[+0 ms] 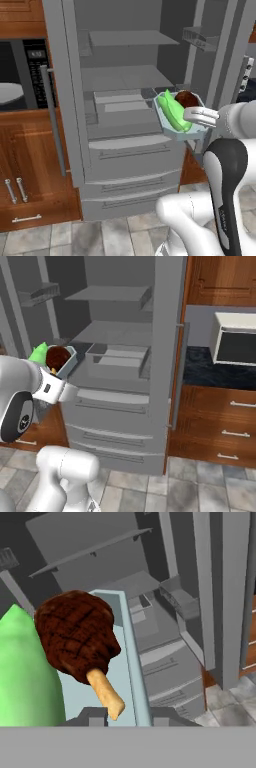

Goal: Place the tupperware containing the steak and corn meal in the microwave. Close the microwave door and press the start button to reheat the meal.

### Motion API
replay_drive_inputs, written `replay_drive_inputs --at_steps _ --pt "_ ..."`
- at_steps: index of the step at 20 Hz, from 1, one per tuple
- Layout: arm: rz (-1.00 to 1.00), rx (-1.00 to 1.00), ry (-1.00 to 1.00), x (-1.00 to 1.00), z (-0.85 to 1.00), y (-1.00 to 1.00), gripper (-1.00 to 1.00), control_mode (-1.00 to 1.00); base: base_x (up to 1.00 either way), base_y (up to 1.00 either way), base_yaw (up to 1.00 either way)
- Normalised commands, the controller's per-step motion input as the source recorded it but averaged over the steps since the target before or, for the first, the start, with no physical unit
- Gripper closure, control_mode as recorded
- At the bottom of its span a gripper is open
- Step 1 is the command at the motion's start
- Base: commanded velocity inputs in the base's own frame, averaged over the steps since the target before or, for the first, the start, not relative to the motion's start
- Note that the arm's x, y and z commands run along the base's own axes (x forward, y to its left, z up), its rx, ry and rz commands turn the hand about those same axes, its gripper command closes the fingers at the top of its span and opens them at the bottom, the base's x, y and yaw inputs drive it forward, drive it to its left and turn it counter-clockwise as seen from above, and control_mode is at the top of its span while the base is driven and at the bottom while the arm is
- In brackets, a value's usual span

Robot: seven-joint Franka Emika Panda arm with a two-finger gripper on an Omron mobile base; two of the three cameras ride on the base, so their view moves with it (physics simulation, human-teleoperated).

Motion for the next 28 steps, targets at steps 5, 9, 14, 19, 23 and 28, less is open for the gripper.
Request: replay_drive_inputs --at_steps 5,9,14,19,23,28 --pt "0.0 0.0 0.0 0.0 0.0 0.0 1.0 1.0 -0.8 0.0 0.06" --pt "0.0 0.0 0.0 0.0 0.0 0.0 1.0 1.0 -0.86 0.02 0.25" --pt "0.0 0.0 0.0 0.0 0.0 0.0 1.0 1.0 -0.84 0.19 0.37" --pt "0.0 0.0 0.0 0.0 0.0 0.0 1.0 1.0 -0.08 0.79 0.32" --pt "0.0 0.0 0.0 0.0 0.0 0.0 1.0 1.0 0.69 1.0 0.19" --pt "0.0 0.0 0.0 0.0 0.0 0.0 1.0 1.0 1.0 0.93 0.04"
